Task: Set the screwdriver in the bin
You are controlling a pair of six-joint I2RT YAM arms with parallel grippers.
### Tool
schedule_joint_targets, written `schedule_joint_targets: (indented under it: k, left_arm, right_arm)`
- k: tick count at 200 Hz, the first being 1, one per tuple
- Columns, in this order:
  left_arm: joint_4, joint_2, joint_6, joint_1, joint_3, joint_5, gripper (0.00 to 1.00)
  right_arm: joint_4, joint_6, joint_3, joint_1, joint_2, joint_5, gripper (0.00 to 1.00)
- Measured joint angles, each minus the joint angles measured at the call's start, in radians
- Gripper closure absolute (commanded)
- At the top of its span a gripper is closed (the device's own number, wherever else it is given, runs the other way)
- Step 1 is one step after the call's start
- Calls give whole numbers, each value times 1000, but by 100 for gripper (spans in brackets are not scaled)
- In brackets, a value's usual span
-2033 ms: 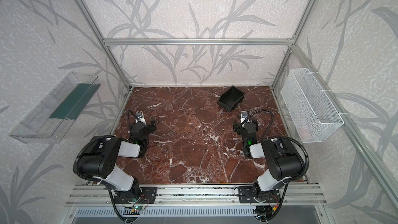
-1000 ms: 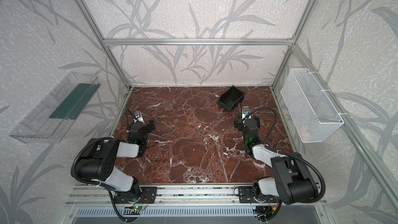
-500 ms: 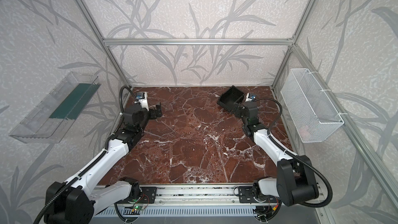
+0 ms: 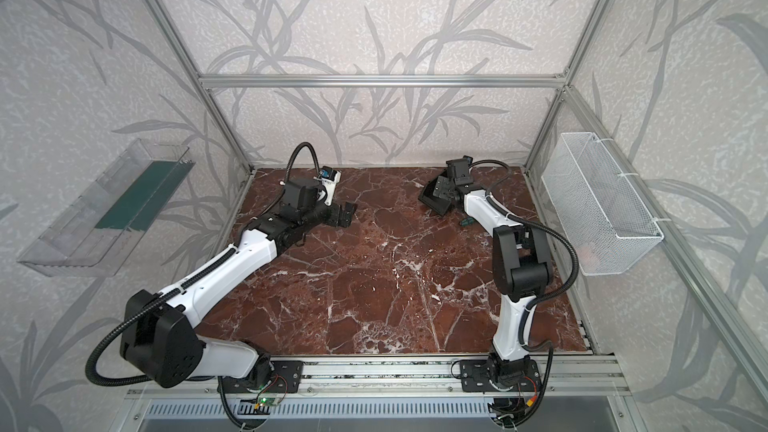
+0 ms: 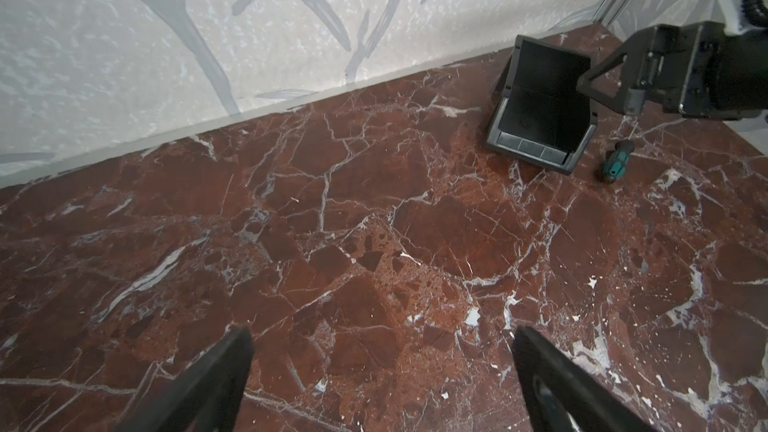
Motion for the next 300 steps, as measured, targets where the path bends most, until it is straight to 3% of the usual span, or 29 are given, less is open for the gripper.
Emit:
schedule_joint_targets:
  k: [46,80,104,145,178,214,262,300]
  left_arm:
    - [-10,-14,-41,-5,-23,29,1]
    - [-10,-28,-67,-21,-23,46,1]
    - [-11,-29,-76,-37,-23,51,1]
    - [-11,-31,-76,-48,-23,50,1]
    - [-11,-31,-78,-49,-23,50,1]
    - [-12,-31,-90,-49,-23,49,1]
    - [-46,-39,-151,-31,-23,-1,1]
    - [-40,-192,-233,26,-171,-19,1]
  right_arm:
    - [-80,20,59,-56,73,-55,30]
    - [-91,7,115,-84,132,-97,40]
    - [-106,-13,163,-81,186,-135,53]
    - [-133,-48,205,-69,216,-168,84]
    - [-151,-101,215,-45,216,-166,100]
    - [-175,-189,207,42,198,-137,100]
    - [-177,-370,100,293,67,-116,100]
    - [-178,-475,47,461,38,-136,100]
